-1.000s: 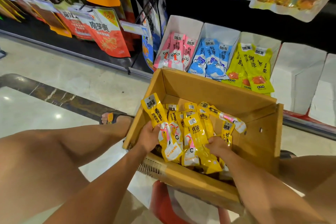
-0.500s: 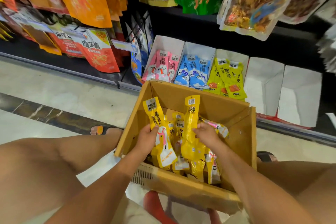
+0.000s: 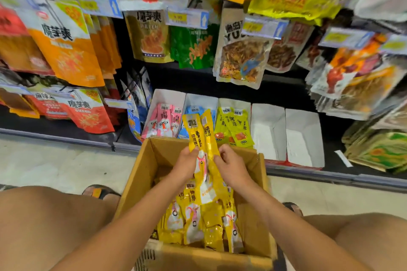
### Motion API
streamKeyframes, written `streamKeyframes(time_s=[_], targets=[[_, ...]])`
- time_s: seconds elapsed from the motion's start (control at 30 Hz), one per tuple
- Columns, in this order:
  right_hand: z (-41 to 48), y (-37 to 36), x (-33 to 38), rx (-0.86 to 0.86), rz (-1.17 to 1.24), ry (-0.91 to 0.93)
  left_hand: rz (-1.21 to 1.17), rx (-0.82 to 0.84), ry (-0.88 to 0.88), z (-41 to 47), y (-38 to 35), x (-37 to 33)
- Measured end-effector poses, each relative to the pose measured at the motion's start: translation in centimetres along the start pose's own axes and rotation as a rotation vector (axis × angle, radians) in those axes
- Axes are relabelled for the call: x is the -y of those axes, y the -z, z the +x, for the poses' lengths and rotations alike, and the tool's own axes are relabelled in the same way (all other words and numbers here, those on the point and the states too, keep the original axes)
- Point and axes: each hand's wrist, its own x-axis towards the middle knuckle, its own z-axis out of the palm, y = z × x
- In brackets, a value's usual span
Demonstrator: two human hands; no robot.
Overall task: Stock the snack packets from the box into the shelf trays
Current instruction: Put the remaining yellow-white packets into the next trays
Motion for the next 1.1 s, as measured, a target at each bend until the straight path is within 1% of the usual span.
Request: streamKeyframes(time_s=[0.07, 0.23, 0.37, 0.43, 0.5, 0.6, 0.7, 0.77, 0.8, 0.87, 0.9, 0.97, 1.03, 1.1], targets=[[0.3, 1.6, 0.7, -0.032, 0.017, 0.012, -0.041, 0.004, 0.016, 1.0, -1.5, -1.1], [1.4, 5.6, 1.9, -0.061, 0.011, 0.035, -0.124, 0.069, 0.002, -2.1, -5.8, -8.5], [2.9, 9.0, 1.5, -0.071, -0.075, 0.105, -0.075, 0.182, -0.032, -1.7, -8.5, -11.0], [3.9, 10.6, 0.6, -0.057, -0.135, 0.140, -0.038, 0.180, -0.034, -0.9, -9.7, -11.8], [4.8, 12.1, -0.5, -0.034, -0.116, 0.162, -0.007, 0.154, -0.016, 0.4, -10.8, -12.2], [6.3, 14.3, -2.6, -0.015, -0.004, 0.086, 0.049, 0.167, -0.023, 2.5, -12.7, -12.1], [8.0, 15.8, -5.0, -0.011, 0.046, 0.011, 0.106, 0.170, -0.042, 4.4, -14.4, -11.4], [9.5, 16.6, -6.2, -0.031, 0.081, -0.089, 0.125, 0.156, -0.058, 5.7, -15.4, -10.8], [10.3, 17.0, -6.9, -0.016, 0.100, -0.163, 0.130, 0.155, -0.068, 6.3, -16.0, -10.5], [11.7, 17.8, -8.0, 0.088, 0.094, -0.308, 0.103, 0.172, -0.074, 7.2, -17.0, -10.0], [12.3, 18.2, -8.7, 0.144, 0.077, -0.342, 0.086, 0.177, -0.076, 7.6, -17.6, -9.8], [13.4, 19.0, -10.0, 0.212, 0.123, -0.378, 0.060, 0.181, -0.080, 8.8, -18.4, -9.4], [14.5, 19.7, -11.4, 0.235, 0.220, -0.405, 0.053, 0.171, -0.096, 10.0, -18.9, -8.8], [15.9, 20.7, -12.9, 0.215, 0.244, -0.434, 0.070, 0.159, -0.105, 11.2, -19.0, -8.1]])
